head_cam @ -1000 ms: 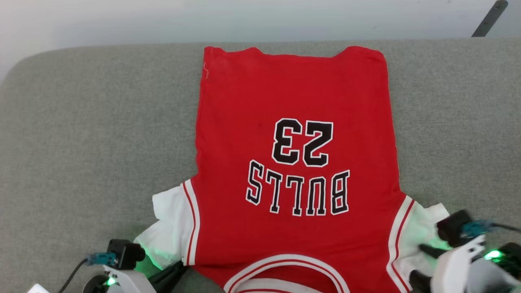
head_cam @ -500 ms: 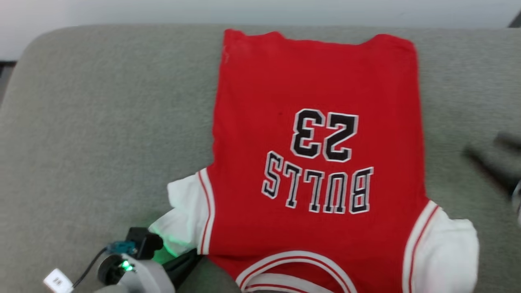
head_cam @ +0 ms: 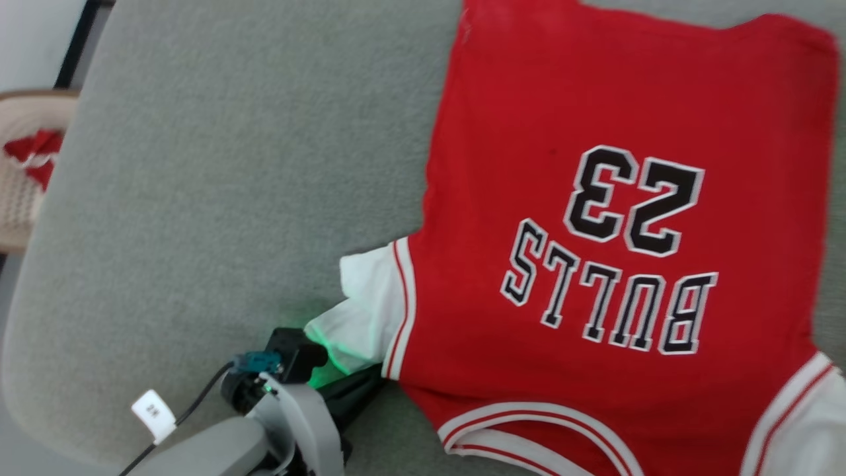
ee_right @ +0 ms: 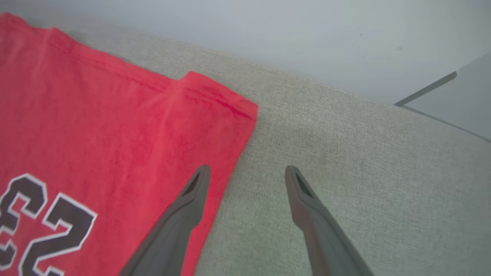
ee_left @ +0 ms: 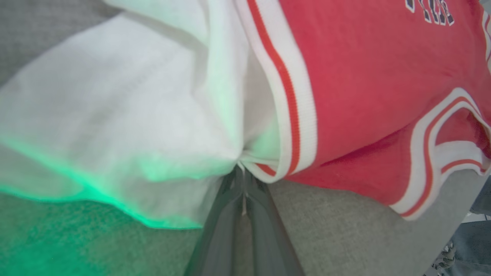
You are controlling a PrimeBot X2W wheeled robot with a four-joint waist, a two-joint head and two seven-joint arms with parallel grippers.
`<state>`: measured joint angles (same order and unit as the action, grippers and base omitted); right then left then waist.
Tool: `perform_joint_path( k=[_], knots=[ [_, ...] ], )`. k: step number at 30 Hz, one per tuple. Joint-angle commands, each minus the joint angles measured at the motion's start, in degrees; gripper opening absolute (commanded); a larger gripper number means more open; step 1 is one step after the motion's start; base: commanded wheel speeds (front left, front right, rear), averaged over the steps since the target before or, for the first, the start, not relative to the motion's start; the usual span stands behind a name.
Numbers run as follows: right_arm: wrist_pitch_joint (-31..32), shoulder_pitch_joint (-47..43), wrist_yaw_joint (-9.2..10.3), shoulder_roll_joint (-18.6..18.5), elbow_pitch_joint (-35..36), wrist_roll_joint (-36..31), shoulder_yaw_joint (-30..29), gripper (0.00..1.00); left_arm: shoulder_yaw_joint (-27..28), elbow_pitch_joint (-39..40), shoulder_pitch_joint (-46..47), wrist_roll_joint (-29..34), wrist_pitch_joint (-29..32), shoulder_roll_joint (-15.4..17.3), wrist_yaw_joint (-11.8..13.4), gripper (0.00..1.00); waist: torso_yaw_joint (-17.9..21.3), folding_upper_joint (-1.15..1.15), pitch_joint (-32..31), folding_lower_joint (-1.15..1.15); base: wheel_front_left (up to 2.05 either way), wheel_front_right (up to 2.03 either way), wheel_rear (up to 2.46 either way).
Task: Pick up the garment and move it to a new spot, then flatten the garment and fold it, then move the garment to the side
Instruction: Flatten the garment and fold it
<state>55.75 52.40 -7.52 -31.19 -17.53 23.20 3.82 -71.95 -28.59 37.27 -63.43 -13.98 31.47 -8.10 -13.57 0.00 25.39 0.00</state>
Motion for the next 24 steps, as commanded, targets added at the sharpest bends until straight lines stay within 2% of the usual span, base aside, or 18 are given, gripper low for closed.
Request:
perform_joint_path(
  k=[1,7,13,14,15,16,24],
  knots=[
    [-1.0,2.0,0.06,1.0,-3.2,-1.7,-0.3,1.00,-0.9,-6.2,0.3,-0.3,4.4,-5.9,2.8,0.00,-3.8,0.00,3.8,0.00,0.00,0.00,0.00],
    [-2.8,6.9,0.06,2.8,-14.8,-7.2,-0.1,1.00,-1.3,-8.8,0.7,0.0,3.6,-6.7,2.8,0.00,-4.9,0.00,5.5,0.00,0.00,0.00,0.00],
    [-3.9,8.1,0.06,3.8,-21.5,-10.3,0.0,1.00,-1.4,-10.3,1.2,-0.6,3.4,-6.7,2.8,0.00,-4.7,0.00,5.9,0.00,0.00,0.00,0.00],
    [-4.2,8.4,0.06,4.1,-22.2,-10.0,0.1,0.43,-1.4,-10.5,1.3,-0.7,3.4,-6.8,2.8,0.00,-4.5,0.00,5.9,0.00,0.00,0.00,0.00],
    [-4.5,8.6,0.05,4.4,-22.7,-9.6,0.1,0.09,-1.4,-10.5,1.4,-0.8,3.4,-6.9,2.8,0.00,-4.3,0.00,5.9,0.00,0.00,0.00,0.00],
    [-5.1,8.7,0.05,4.8,-23.1,-9.5,0.2,0.00,-1.4,-10.5,1.5,-0.9,3.3,-6.9,2.8,0.00,-4.1,0.00,5.8,0.00,0.00,0.00,0.00],
    [-10.8,7.1,0.06,6.7,-26.4,-5.9,1.5,0.00,-1.1,-11.1,-0.8,-3.1,2.3,-5.2,2.8,0.00,-0.8,0.00,0.2,0.00,0.00,0.00,0.00]
  ],
)
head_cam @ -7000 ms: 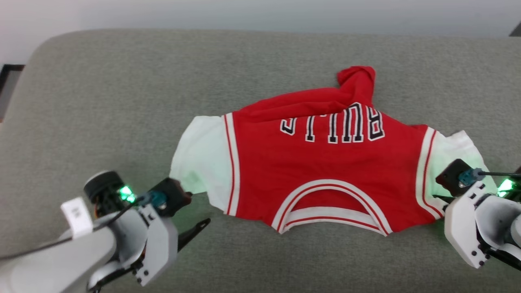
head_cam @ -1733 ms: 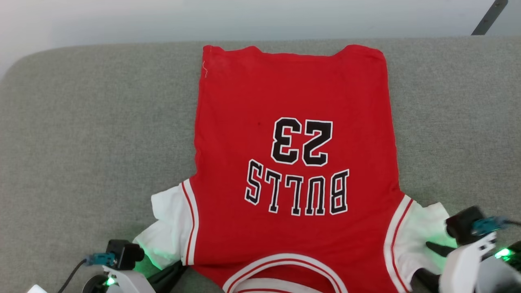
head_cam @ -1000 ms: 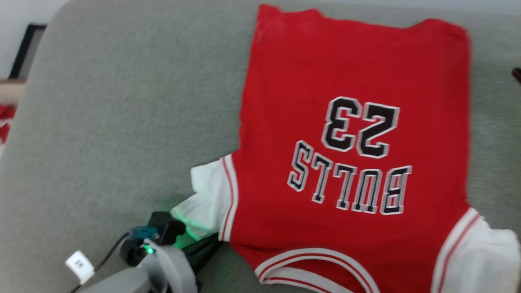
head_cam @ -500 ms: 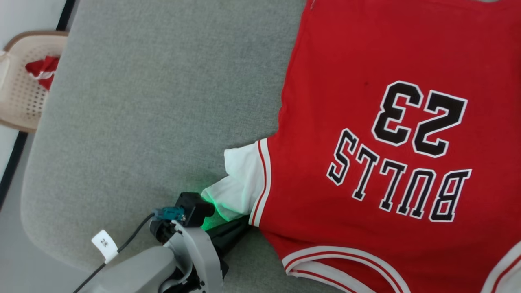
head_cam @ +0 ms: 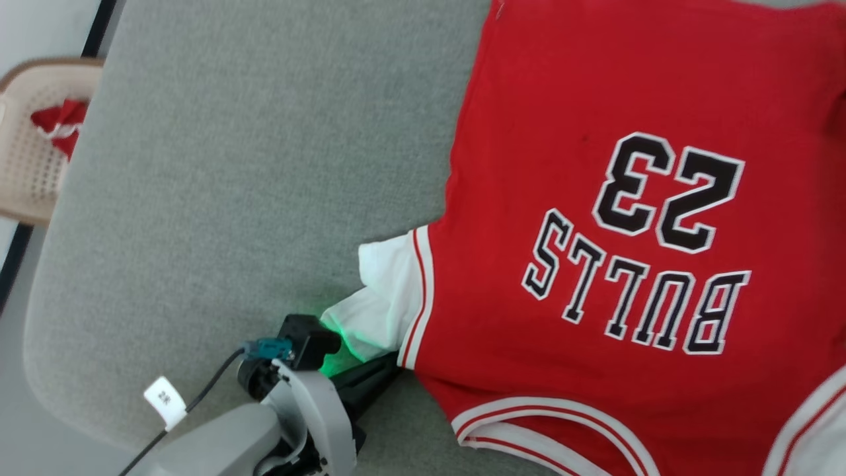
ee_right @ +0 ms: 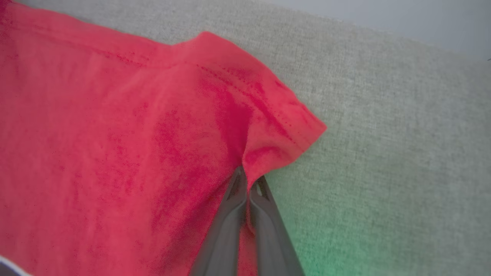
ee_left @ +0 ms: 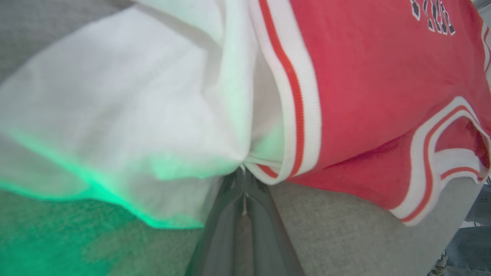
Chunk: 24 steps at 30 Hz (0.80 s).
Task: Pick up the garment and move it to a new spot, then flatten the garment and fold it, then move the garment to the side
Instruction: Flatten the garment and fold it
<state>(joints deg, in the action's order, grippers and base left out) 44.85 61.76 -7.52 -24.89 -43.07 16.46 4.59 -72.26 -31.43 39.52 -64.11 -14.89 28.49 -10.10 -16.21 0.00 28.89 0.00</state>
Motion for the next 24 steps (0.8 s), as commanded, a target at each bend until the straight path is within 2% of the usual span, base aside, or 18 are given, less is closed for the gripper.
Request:
perform_joint_path(
  k=[1,6,9,13,19,24],
  knots=[
    [-0.1,-2.8,0.06,0.2,-0.7,1.9,1.2,0.00,-0.6,-8.3,-3.6,-2.7,2.9,-1.8,4.8,0.00,2.3,0.00,-4.3,0.00,0.00,0.00,0.00],
    [0.8,-6.7,0.06,-2.6,3.4,7.3,5.2,0.00,0.1,-8.2,-5.8,-3.6,2.0,-0.2,4.9,0.00,4.5,0.00,-8.3,0.00,0.00,0.00,0.00],
    [3.1,-12.0,0.06,-6.4,9.8,12.5,8.9,0.00,1.0,-7.2,-7.1,-3.8,1.5,1.2,5.7,0.00,6.4,0.00,-10.5,0.00,0.00,0.00,0.00],
    [6.0,-21.8,0.06,-11.9,21.2,19.6,10.4,0.00,2.4,-5.1,-8.4,-4.1,1.0,2.7,6.1,0.00,9.4,0.00,-12.5,0.00,0.00,0.00,0.00],
    [11.0,-40.2,0.06,-17.0,38.0,30.9,6.5,0.00,4.7,-0.6,-8.5,-3.3,0.6,4.8,8.0,0.00,12.8,0.00,-13.3,0.00,0.00,0.00,0.00],
    [13.9,-56.7,0.06,-17.6,48.3,32.1,1.6,0.00,6.9,2.8,-7.8,-2.5,0.1,6.7,9.5,0.00,14.2,0.00,-13.1,0.00,0.00,0.00,0.00]
  ],
)
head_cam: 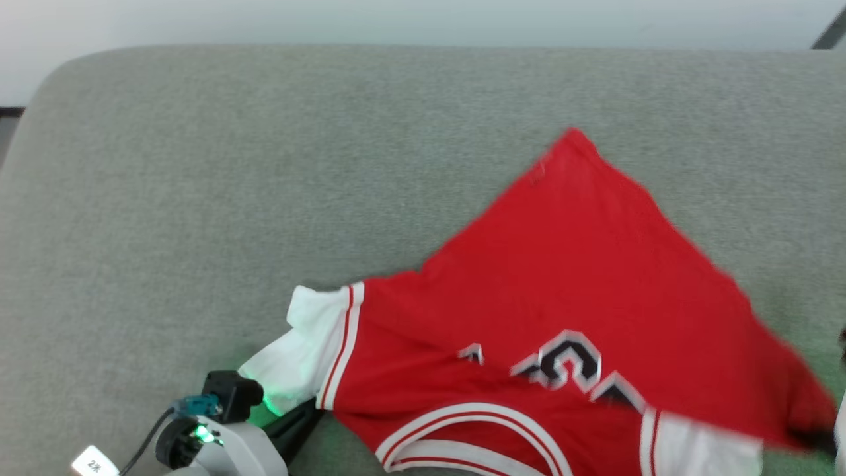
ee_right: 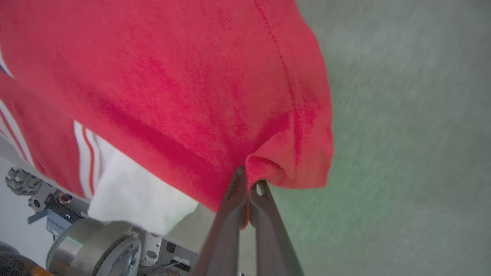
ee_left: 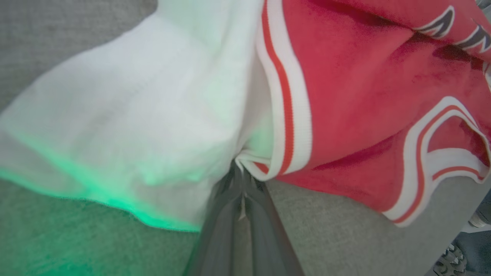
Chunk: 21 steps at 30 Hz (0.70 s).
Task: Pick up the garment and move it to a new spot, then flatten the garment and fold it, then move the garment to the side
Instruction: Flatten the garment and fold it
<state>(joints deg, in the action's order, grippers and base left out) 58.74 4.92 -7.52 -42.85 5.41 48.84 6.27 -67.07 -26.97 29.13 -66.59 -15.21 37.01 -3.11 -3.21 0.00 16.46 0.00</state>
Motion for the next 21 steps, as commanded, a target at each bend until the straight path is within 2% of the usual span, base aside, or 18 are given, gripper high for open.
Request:
perform_joint_path(
  k=[1,6,11,13,16,21],
  knots=[
    [0.4,-2.8,0.06,1.1,1.5,-0.7,-0.9,0.00,2.2,-1.1,2.6,0.1,0.3,-1.5,3.1,0.00,1.3,0.00,-0.6,0.00,0.00,0.00,0.00],
    [1.6,-13.0,0.06,6.1,7.4,-3.9,-2.3,0.00,3.1,1.2,1.9,0.6,0.3,0.0,3.9,0.00,1.5,0.00,-0.3,0.00,0.00,0.00,0.00],
    [1.0,-16.8,0.06,10.5,10.3,-6.8,-1.0,0.00,3.3,2.6,1.3,0.9,0.3,0.4,4.4,0.00,1.3,0.00,-0.3,0.00,0.00,0.00,0.00],
    [-0.5,-15.9,0.06,11.3,11.0,-8.5,-1.5,1.00,3.4,2.9,0.9,0.9,0.3,0.6,4.4,0.00,1.4,0.00,-0.6,0.00,0.00,0.00,0.00],
    [-1.3,-15.0,0.06,11.3,13.1,-8.2,-2.7,1.00,3.3,3.3,0.0,0.9,0.3,0.6,4.5,0.00,1.2,0.00,-1.4,0.00,0.00,0.00,0.00],
    [0.8,-12.8,0.06,9.7,19.4,-3.6,-8.9,1.00,3.1,3.9,-1.0,1.1,0.3,-0.3,4.3,0.00,-0.1,0.00,-2.4,0.00,0.00,0.00,0.00]
  ],
)
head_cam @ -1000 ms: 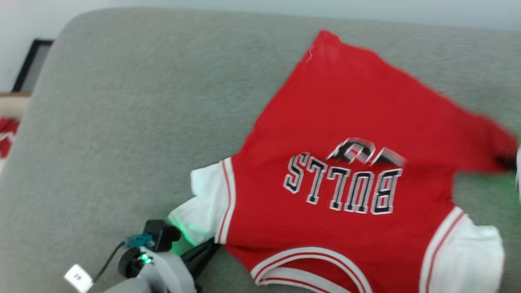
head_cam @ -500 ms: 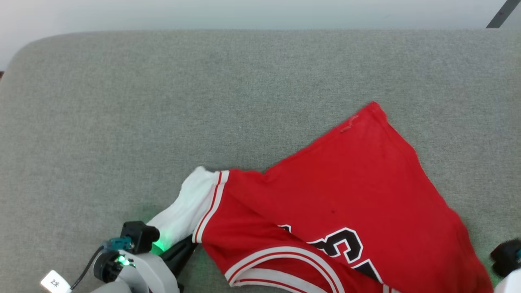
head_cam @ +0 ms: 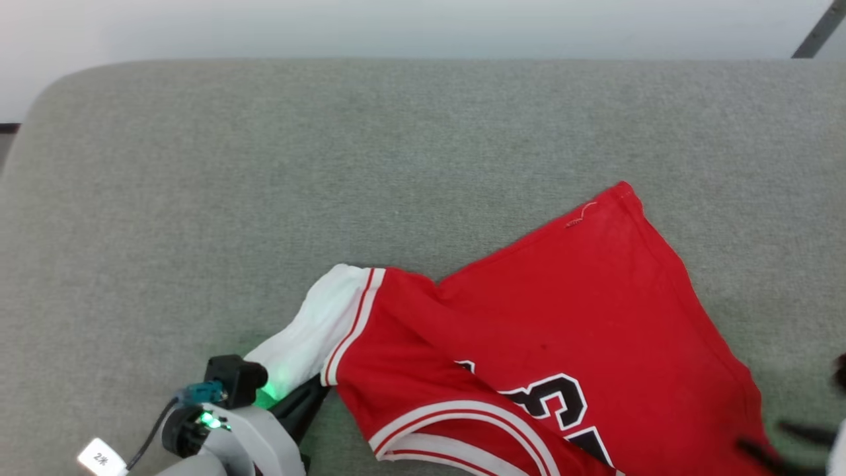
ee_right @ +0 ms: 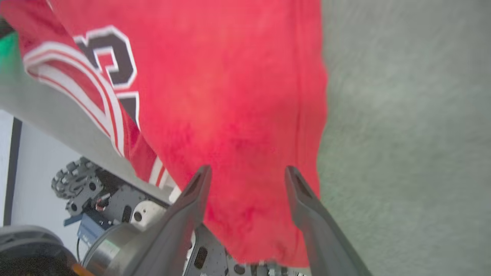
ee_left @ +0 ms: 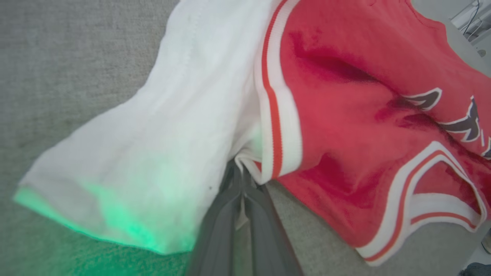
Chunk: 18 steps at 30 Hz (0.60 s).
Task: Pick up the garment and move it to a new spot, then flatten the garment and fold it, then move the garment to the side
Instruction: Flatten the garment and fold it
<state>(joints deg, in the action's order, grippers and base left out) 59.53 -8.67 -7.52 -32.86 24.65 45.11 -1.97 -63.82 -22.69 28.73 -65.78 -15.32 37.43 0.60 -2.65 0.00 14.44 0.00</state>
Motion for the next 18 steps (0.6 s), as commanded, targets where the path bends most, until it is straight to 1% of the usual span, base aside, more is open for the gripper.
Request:
perform_joint_path(
  k=[1,2,4,6,10,12,15,18],
  knots=[
    [0.6,1.9,0.06,-0.8,1.2,0.7,-2.0,1.00,-0.1,-0.3,-0.8,0.4,0.4,-1.0,0.5,0.00,-1.1,0.00,-0.5,0.00,0.00,0.00,0.00],
    [0.6,3.5,0.06,-1.4,1.9,0.9,-3.3,1.00,-0.1,-0.3,-1.1,0.4,0.4,-1.3,0.4,0.00,-1.4,0.00,-0.6,0.00,0.00,0.00,0.00],
    [-1.0,8.0,0.06,-2.5,1.5,-1.2,-5.1,1.00,-0.1,-0.4,-1.2,0.6,0.4,-1.8,0.2,0.00,-2.3,0.00,-0.5,0.00,0.00,0.00,0.00],
    [-4.5,13.6,0.06,-2.8,-1.0,-4.9,-4.2,1.00,-0.1,-0.8,-1.3,0.9,0.4,-2.4,-0.2,0.00,-3.1,0.00,-0.3,0.00,0.00,0.00,0.00],
    [-11.9,25.1,0.06,-1.0,-10.4,-11.6,2.8,1.00,-0.1,-1.7,-0.6,1.3,0.4,-4.1,-1.0,0.00,-4.9,0.00,0.2,0.00,0.00,0.00,0.00],
    [-14.6,29.8,0.06,0.3,-16.9,-13.6,6.4,1.00,-0.1,-2.1,-0.3,1.7,0.4,-5.0,-1.4,0.00,-5.9,0.00,0.4,0.00,0.00,0.00,0.00],
    [-16.8,35.7,0.06,1.5,-26.8,-15.2,11.2,1.00,0.0,-3.1,-0.2,2.2,0.4,-6.2,-1.9,0.00,-7.4,0.00,1.0,0.00,0.00,0.00,0.00],
    [-17.5,40.4,0.06,2.2,-35.6,-16.2,15.5,1.00,-0.2,-4.4,0.0,2.9,0.5,-7.5,-2.5,0.00,-8.8,0.00,1.8,0.00,0.00,0.00,0.00]
  ],
)
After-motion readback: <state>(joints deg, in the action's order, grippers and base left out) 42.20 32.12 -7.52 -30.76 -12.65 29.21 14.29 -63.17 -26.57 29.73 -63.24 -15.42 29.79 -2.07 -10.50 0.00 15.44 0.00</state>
